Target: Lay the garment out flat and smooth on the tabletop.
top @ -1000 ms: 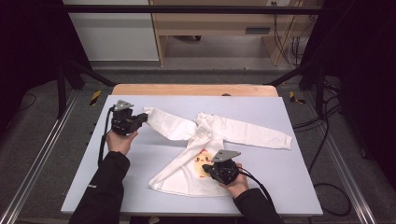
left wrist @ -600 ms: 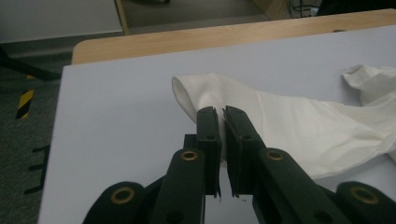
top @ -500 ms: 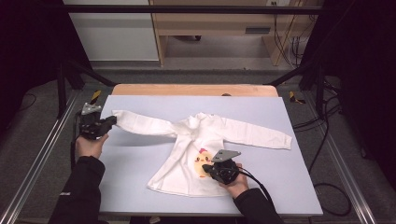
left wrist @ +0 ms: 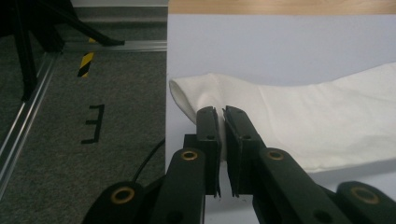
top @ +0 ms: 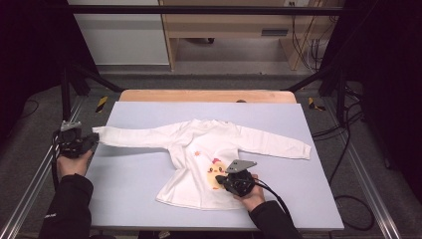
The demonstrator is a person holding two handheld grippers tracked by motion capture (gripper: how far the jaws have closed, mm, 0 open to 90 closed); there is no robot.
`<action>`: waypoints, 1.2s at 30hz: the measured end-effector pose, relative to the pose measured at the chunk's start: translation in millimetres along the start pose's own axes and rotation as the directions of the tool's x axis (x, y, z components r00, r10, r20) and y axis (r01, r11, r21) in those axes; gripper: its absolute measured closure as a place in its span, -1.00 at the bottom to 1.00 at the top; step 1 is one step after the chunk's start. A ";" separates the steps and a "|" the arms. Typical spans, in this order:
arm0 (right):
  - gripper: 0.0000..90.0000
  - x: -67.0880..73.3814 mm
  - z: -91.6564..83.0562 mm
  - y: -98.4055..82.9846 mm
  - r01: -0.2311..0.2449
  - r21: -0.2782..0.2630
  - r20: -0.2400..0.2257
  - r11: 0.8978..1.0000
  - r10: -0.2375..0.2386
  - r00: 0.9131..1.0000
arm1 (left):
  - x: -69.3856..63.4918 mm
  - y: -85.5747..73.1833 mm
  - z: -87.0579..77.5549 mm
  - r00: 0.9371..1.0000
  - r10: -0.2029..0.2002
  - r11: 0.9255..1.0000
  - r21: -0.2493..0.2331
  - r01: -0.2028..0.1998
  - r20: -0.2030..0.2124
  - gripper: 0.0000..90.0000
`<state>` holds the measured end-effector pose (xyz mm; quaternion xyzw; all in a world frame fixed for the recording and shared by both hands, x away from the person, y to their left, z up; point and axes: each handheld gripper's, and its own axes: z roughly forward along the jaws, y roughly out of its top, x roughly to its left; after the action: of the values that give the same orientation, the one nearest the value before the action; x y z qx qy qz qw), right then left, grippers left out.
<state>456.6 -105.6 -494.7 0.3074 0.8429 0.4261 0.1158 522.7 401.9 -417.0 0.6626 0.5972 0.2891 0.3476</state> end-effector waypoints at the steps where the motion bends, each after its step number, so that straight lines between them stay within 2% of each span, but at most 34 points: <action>1: 1.00 0.0 0.0 0.0 0.000 0.000 0.000 1.000 0.000 1.000 | 1.5 -1.6 1.3 1.000 -0.001 1.000 0.005 0.001 -0.007 0.87; 7: 1.00 0.2 -0.1 0.1 0.001 0.001 0.001 1.000 -0.001 1.000 | 8.8 -12.9 10.5 0.999 -0.030 0.999 0.042 0.030 -0.012 0.87; 11: 1.00 0.3 0.0 0.0 0.002 0.000 0.001 1.000 -0.002 1.000 | 9.1 -19.4 15.0 1.000 -0.023 0.997 0.074 0.024 -0.017 0.86; 16: 1.00 0.0 -0.1 0.2 -0.002 0.001 0.000 1.000 0.002 1.000 | 9.7 -24.9 19.2 0.999 -0.029 0.995 0.090 0.030 -0.014 0.85; 19: 1.00 0.2 -0.1 0.3 0.000 0.002 0.000 1.000 0.000 1.000 | 9.8 -26.1 18.7 0.999 -0.039 0.996 0.079 0.039 0.000 0.80; 22: 0.98 0.1 -0.3 0.5 0.001 0.001 -0.001 1.000 -0.001 1.000 | 8.5 -24.2 13.1 0.999 -0.051 0.998 0.042 0.050 0.015 0.62; 26: 0.80 0.0 -2.2 1.2 -0.008 0.001 -0.005 1.000 0.008 1.000 | 1.2 -18.9 0.2 0.997 -0.052 0.998 -0.024 0.054 0.052 0.34; 29: 0.69 -1.0 -6.6 2.8 -0.010 -0.019 -0.002 1.000 0.010 1.000 | -9.4 -15.3 -8.9 0.994 -0.041 0.997 -0.059 0.047 0.103 0.11; 31: 0.62 -2.3 -12.8 4.8 -0.013 -0.041 0.005 0.999 0.013 1.000 | -18.5 -13.6 -13.9 0.989 -0.029 0.996 -0.080 0.041 0.143 -0.04; 33: 0.49 -5.2 -20.4 6.6 -0.024 -0.070 0.017 0.997 0.025 1.000 | -29.2 -12.9 -18.1 0.982 -0.014 0.994 -0.100 0.033 0.189 -0.21; 36: 0.30 -12.3 -34.4 7.4 -0.053 -0.116 0.039 0.992 0.058 0.998 | -48.3 -13.5 -22.9 0.974 0.021 0.993 -0.115 0.005 0.226 -0.46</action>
<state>453.6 -132.1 -468.7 0.3326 0.8054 0.4704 0.1394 490.7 357.3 -412.8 0.6727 0.5332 0.2467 0.4497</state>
